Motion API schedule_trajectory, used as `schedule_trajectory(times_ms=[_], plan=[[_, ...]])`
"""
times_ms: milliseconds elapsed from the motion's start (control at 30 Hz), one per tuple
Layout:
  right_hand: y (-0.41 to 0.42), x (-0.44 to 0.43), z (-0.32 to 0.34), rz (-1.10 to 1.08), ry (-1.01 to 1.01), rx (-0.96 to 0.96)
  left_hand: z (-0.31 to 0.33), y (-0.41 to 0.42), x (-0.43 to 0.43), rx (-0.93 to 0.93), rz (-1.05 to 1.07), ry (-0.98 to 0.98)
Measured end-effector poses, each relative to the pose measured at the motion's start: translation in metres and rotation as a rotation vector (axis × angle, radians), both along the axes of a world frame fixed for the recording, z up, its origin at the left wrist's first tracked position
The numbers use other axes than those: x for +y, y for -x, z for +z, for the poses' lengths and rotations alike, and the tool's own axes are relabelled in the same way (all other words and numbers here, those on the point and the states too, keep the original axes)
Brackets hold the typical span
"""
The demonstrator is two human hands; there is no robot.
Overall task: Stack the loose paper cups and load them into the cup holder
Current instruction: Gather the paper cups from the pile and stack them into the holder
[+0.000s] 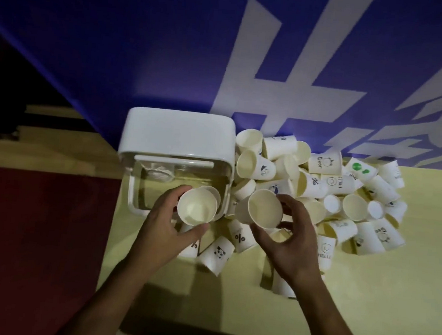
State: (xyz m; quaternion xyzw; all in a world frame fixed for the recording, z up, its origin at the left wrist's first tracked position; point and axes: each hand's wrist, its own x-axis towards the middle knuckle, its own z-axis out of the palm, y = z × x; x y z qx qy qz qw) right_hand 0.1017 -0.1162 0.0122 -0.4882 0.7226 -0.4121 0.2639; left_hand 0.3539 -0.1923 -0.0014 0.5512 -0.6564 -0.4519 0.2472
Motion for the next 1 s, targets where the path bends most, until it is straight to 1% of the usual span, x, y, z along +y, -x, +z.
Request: schedule_trajectory(times_ms=[200, 300, 400, 467, 533, 733, 900, 1000], plan=[[-0.027, -0.001, -0.003, -0.074, -0.026, -0.075, -0.014, 0.008, -0.025, -0.060, -0.037, 0.008], [-0.026, 0.002, -0.004, -0.072, -0.049, -0.069, -0.029, 0.018, -0.033, -0.129, -0.062, -0.005], [-0.023, 0.003, -0.004, -0.076, -0.052, -0.067, -0.043, 0.026, -0.039, -0.223, -0.060, -0.086], [-0.021, 0.002, -0.004, -0.078, -0.054, -0.071, -0.052, 0.029, -0.042, -0.301, -0.095, -0.085], [-0.019, -0.001, -0.004, -0.078, -0.065, -0.070, -0.060, 0.031, -0.044, -0.334, -0.120, -0.070], [-0.029, -0.017, -0.011, -0.049, -0.095, -0.072, -0.068, 0.034, -0.046, -0.332, -0.081, -0.121], [-0.052, -0.041, -0.021, 0.082, -0.082, -0.072, -0.067, 0.025, -0.045, -0.302, -0.126, -0.201], [-0.064, -0.052, -0.033, 0.136, -0.078, -0.037, -0.066, 0.012, -0.043, -0.258, -0.092, -0.228]])
